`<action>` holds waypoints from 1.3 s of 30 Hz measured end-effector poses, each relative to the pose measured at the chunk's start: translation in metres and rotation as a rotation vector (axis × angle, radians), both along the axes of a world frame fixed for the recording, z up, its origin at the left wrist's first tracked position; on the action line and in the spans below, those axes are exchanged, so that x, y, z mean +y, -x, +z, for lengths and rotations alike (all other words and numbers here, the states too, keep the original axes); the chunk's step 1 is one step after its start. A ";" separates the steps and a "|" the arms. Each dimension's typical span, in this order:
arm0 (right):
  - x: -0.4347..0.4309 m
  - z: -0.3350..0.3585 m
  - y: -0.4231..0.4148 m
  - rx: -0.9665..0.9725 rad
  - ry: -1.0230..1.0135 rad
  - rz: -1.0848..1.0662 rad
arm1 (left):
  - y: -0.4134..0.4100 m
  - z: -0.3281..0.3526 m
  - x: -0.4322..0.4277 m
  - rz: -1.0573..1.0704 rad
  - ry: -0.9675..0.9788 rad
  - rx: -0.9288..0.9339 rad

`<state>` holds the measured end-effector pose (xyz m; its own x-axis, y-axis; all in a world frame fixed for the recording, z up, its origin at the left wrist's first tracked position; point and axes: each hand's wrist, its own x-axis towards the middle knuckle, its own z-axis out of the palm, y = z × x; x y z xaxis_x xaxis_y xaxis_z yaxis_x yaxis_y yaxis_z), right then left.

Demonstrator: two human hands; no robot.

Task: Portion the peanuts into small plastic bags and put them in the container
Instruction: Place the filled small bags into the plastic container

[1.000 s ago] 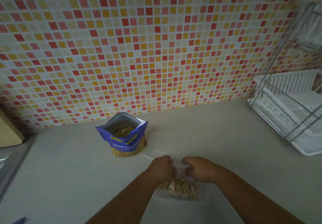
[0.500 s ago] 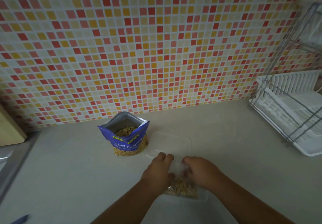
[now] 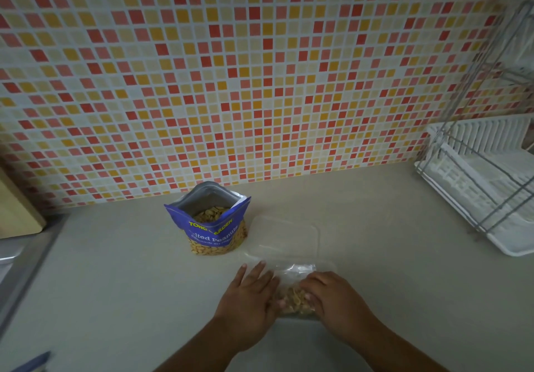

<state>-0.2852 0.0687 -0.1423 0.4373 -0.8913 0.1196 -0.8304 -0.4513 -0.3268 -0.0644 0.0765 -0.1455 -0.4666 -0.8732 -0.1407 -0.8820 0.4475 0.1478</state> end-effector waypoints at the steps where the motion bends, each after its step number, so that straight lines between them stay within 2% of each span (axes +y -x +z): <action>1: -0.001 -0.001 0.000 0.004 -0.003 0.008 | 0.000 0.002 0.001 0.013 -0.030 -0.004; 4: -0.006 0.002 0.000 -0.069 -0.007 0.014 | -0.007 0.009 0.005 0.026 -0.052 0.100; 6: -0.018 0.010 -0.002 -0.162 0.039 -0.026 | -0.014 0.006 0.002 0.044 -0.018 0.341; 8: -0.039 0.019 -0.007 -0.230 0.069 -0.092 | -0.026 0.003 0.003 0.145 -0.199 0.542; 9: -0.052 0.024 -0.011 -0.257 0.074 -0.129 | -0.030 0.001 0.004 0.186 -0.227 0.585; 11: -0.079 0.030 -0.022 -0.236 0.021 -0.198 | -0.035 -0.004 0.006 0.225 -0.271 0.569; 15: -0.119 0.028 -0.045 0.065 -0.241 -0.255 | -0.028 -0.011 0.002 0.243 -0.195 0.454; 19: -0.134 0.020 -0.054 0.267 -0.271 -0.276 | -0.018 -0.011 -0.004 0.291 -0.139 0.450; 23: -0.141 0.019 -0.057 0.319 -0.284 -0.310 | -0.018 -0.017 -0.005 0.330 -0.123 0.446; 27: -0.145 0.021 -0.052 0.127 -0.332 -0.366 | -0.020 -0.020 -0.004 0.300 -0.117 0.448; 31: -0.145 0.033 -0.047 -0.245 -0.267 -0.398 | -0.020 -0.022 -0.004 0.302 -0.113 0.445; 36: -0.142 0.078 -0.028 -0.452 0.001 -0.481 | -0.020 -0.013 -0.002 0.308 -0.135 0.432; 39: -0.130 0.094 -0.014 -0.508 -0.180 -0.506 | -0.020 -0.012 0.000 0.320 -0.138 0.419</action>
